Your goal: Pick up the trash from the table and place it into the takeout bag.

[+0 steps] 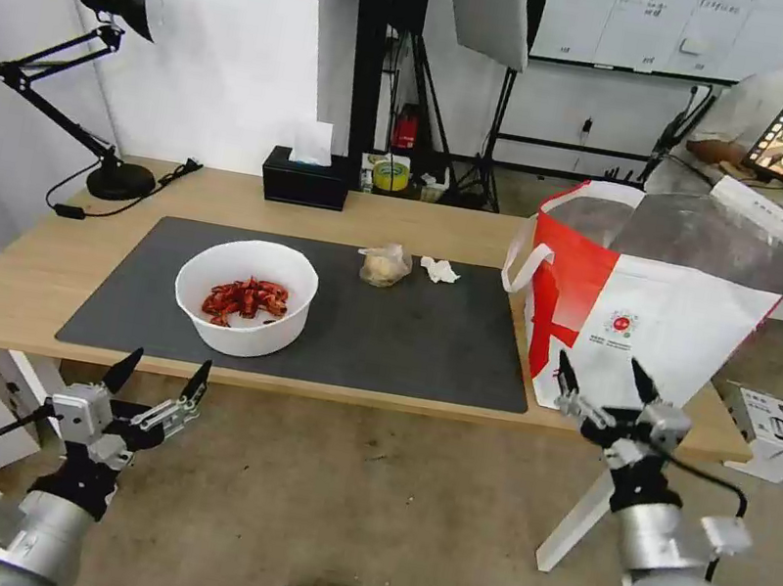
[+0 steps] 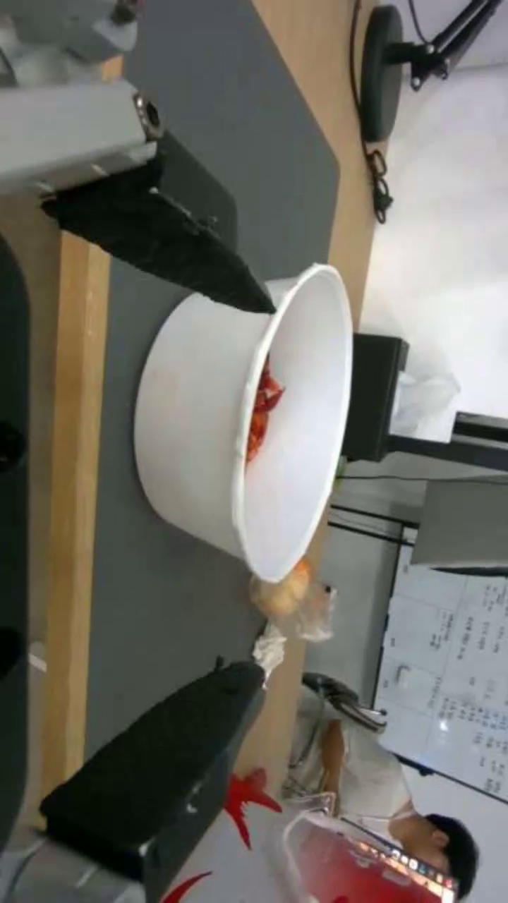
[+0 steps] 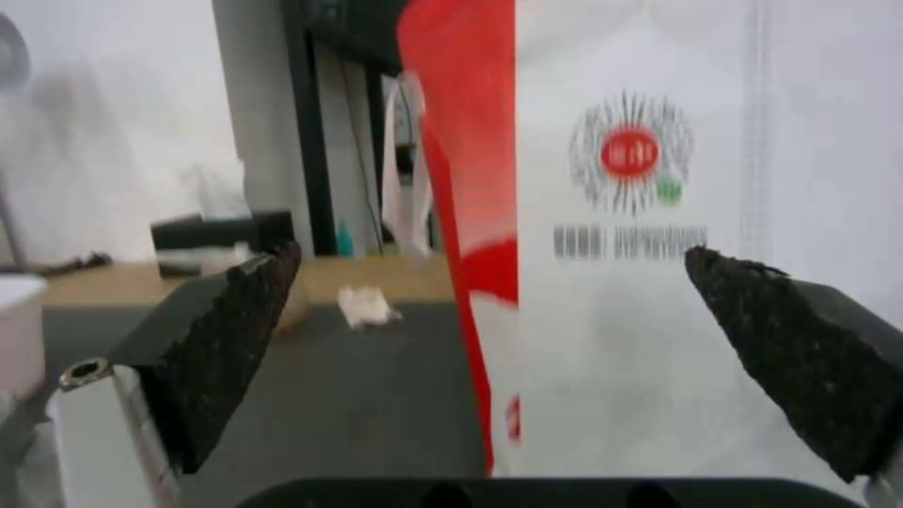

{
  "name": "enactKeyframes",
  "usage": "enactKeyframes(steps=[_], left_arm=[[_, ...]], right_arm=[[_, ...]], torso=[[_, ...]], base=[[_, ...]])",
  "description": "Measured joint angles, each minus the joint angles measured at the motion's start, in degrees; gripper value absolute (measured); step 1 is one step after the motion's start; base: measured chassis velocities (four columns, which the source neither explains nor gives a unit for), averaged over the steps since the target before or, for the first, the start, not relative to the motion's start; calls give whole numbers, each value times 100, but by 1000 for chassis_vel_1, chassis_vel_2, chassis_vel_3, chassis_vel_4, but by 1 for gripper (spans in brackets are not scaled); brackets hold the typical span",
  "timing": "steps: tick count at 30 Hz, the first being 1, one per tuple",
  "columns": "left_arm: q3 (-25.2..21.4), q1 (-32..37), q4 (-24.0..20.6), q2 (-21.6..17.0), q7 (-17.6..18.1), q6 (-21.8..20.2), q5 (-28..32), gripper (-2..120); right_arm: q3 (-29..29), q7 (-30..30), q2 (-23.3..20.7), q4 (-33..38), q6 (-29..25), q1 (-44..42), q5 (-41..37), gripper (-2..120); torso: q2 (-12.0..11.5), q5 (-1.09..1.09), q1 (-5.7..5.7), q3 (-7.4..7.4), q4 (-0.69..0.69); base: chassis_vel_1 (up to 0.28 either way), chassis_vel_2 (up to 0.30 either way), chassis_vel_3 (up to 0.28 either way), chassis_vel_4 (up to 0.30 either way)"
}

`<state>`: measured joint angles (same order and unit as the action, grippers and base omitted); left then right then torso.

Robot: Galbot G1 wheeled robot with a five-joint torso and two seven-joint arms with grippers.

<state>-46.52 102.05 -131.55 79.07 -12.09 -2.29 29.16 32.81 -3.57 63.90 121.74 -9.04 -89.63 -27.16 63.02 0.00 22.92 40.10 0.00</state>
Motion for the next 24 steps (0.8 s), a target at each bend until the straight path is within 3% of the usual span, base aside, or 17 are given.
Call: enactKeyframes(steps=[10,24], left_arm=[[108,-15,101,176,-135,119,-175,100],[186,19,156,378,-322,243,-506,100]], right_arm=[[-119,-1,405,194,37,-519,609,100],[-489,-42,593,426,180,-735,1000,100]], torso=[[0,0,0,0,0],[0,0,0,0,0]], base=[[0,0,0,0],[0,0,0,0]])
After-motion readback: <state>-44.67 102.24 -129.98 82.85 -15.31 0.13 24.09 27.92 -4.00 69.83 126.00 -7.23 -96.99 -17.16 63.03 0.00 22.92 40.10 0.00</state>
